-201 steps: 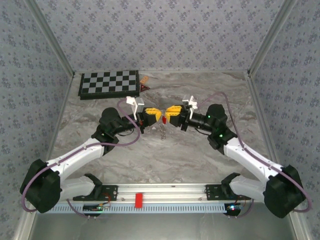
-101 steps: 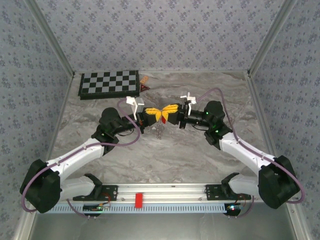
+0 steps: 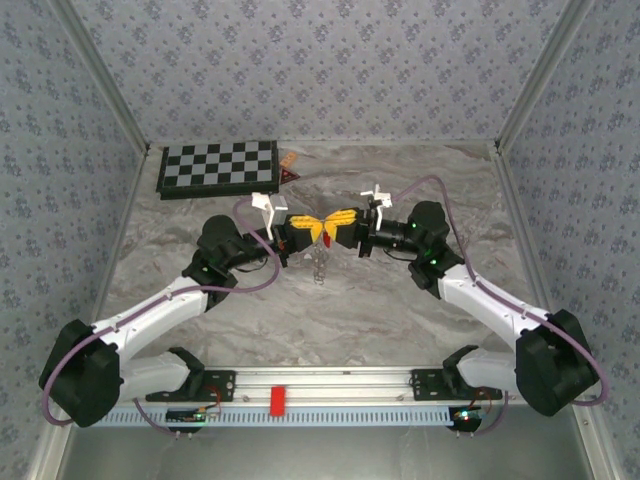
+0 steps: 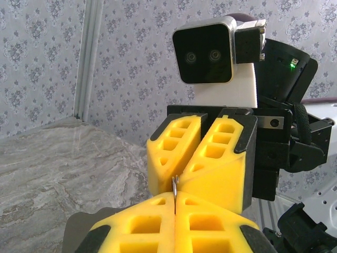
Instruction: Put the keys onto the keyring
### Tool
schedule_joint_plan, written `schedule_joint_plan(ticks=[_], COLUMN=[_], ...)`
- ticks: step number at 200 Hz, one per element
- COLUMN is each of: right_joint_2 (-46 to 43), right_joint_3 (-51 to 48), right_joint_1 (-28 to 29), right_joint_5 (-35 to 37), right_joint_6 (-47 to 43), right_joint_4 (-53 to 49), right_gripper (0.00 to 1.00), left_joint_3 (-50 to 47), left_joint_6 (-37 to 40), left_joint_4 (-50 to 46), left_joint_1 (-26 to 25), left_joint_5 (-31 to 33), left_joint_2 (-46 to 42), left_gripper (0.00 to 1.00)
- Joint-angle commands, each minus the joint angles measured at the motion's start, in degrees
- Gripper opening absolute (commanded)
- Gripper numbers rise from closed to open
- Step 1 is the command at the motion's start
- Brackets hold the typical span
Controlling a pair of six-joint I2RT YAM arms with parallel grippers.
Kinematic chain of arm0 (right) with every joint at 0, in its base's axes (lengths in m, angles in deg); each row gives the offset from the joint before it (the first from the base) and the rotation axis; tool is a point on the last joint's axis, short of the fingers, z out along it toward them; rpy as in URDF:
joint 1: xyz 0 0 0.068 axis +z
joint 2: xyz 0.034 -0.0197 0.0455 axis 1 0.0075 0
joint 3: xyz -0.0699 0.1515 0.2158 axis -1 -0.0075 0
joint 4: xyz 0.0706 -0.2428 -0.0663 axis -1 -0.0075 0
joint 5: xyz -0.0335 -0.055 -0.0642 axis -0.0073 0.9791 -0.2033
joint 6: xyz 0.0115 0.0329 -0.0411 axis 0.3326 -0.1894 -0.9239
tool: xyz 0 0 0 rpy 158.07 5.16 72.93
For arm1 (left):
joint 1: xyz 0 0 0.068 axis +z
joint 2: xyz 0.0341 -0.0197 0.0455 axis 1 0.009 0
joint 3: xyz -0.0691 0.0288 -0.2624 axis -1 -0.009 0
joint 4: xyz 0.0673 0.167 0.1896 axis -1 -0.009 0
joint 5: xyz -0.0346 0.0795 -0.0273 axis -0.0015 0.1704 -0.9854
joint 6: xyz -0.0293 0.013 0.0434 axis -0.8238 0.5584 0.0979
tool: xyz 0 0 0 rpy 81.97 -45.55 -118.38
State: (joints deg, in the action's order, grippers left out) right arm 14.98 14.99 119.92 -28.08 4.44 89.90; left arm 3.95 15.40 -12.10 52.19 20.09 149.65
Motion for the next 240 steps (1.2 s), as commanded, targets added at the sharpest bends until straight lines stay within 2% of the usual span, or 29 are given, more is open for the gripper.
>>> schedule_joint_plan(ticks=[1,16,30,73,93,141,161,240], right_joint_2=[0.70,0.90,1.19,0.31,-0.90,-3.01,-3.12,1.51], right_joint_3=[-0.12,-0.12,-0.14,0.56,1.93,6.46,10.32,22.43], right_joint_1=[-0.05,0.06,0.07,0.02,0.06,0.30,1.03,4.64], right_joint_5=[-1.27,-1.36,-1.86,-1.57,-0.60,2.64,5.05,7.37], right_joint_6=[0.40,0.16,-0.07,-3.14,-7.18,-18.37,-25.59,-41.21], right_joint_4=[1.80,1.73,1.61,-2.47,-8.70,-25.36,-36.24,-60.50], right_gripper=[0.13,0.10,0.00,0.00,0.00,0.00,0.00,0.00], left_joint_3=[0.82,0.76,0.78,0.80,0.91,1.33,1.54,4.12], left_joint_6=[-0.47,-0.43,-0.47,-0.13,0.60,3.11,5.70,15.74], left_joint_4=[3.89,3.90,3.98,2.63,0.52,-5.85,-10.12,-24.67], left_joint_1=[-0.32,-0.39,-0.36,-0.35,-0.19,1.66,2.37,2.58], left_joint_5=[0.13,0.16,0.14,0.50,0.62,-2.30,-2.75,-5.36], left_joint_2=[-1.35,-1.35,-1.36,-1.35,-1.78,-3.65,-4.95,-5.14], left_gripper=[0.00,0.00,0.00,0.00,0.01,0.23,0.23,0.25])
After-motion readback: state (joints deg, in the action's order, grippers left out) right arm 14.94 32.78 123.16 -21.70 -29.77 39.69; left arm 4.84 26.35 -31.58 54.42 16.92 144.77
